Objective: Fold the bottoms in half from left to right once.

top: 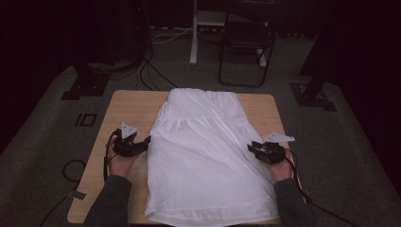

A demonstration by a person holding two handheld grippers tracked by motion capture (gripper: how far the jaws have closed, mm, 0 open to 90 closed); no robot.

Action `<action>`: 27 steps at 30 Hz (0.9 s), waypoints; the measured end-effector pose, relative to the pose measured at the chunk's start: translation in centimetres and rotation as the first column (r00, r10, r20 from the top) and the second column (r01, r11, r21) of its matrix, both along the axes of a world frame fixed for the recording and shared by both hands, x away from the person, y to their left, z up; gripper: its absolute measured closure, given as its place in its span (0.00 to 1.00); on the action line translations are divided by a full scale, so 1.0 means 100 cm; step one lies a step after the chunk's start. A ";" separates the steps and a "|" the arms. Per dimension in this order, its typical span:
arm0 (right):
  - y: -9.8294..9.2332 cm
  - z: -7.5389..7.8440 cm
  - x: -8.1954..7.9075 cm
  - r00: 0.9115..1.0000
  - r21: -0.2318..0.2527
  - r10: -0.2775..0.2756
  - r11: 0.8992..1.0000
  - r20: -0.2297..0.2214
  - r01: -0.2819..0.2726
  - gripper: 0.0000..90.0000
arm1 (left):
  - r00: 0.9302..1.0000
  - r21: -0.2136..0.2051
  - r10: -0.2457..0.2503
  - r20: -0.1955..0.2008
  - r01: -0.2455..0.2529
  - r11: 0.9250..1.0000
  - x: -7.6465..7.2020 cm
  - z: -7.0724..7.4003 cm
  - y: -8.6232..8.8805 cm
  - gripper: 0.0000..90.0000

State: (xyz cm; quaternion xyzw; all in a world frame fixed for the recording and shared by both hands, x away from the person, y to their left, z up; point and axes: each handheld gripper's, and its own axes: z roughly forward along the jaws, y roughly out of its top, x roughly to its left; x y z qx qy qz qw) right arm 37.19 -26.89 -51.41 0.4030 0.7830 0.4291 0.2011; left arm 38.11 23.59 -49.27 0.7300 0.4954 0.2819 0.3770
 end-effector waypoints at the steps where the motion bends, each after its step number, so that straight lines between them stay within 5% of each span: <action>1: 0.005 0.001 0.010 1.000 -0.007 -0.013 1.000 0.006 0.013 0.70 | 1.000 0.000 0.000 0.000 0.000 1.000 0.000 0.000 0.000 0.40; 3: 0.009 0.002 0.020 1.000 -0.006 -0.020 1.000 0.004 0.020 0.65 | 0.997 -0.014 0.038 -0.070 -0.039 0.999 0.025 -0.008 0.001 0.40; 6: 0.021 0.002 0.051 1.000 0.016 -0.018 1.000 -0.018 0.018 0.56 | 0.993 -0.004 0.046 -0.113 -0.047 0.999 0.042 -0.016 0.000 0.40; 14: 0.047 -0.011 0.096 0.997 -0.026 -0.063 0.998 -0.046 0.062 0.55 | 0.977 -0.067 0.029 -0.209 -0.044 0.997 0.065 -0.038 -0.014 0.43; 17: 0.054 -0.011 0.109 0.995 -0.035 -0.081 0.996 -0.062 0.079 0.53 | 0.971 -0.052 0.035 -0.238 -0.048 0.997 0.068 -0.042 -0.018 0.51; 20: 0.058 -0.015 0.125 0.988 -0.047 -0.105 0.994 -0.113 0.101 0.57 | 0.975 -0.058 0.004 -0.221 -0.018 0.998 0.065 -0.041 -0.022 0.89; 22: 0.056 -0.017 0.129 0.981 -0.038 -0.085 0.996 -0.176 0.080 0.89 | 0.985 -0.069 -0.023 -0.173 0.012 0.998 0.057 -0.036 -0.025 0.98; 24: 0.051 -0.013 0.125 0.984 -0.065 -0.101 0.994 -0.144 0.093 0.99 | 0.990 -0.073 -0.041 -0.137 0.031 0.997 0.047 -0.029 -0.025 0.98; 27: 0.029 0.007 0.112 0.987 0.010 -0.152 0.988 -0.045 0.152 1.00 | 0.994 -0.081 -0.040 -0.106 0.031 0.996 0.033 -0.023 -0.024 0.99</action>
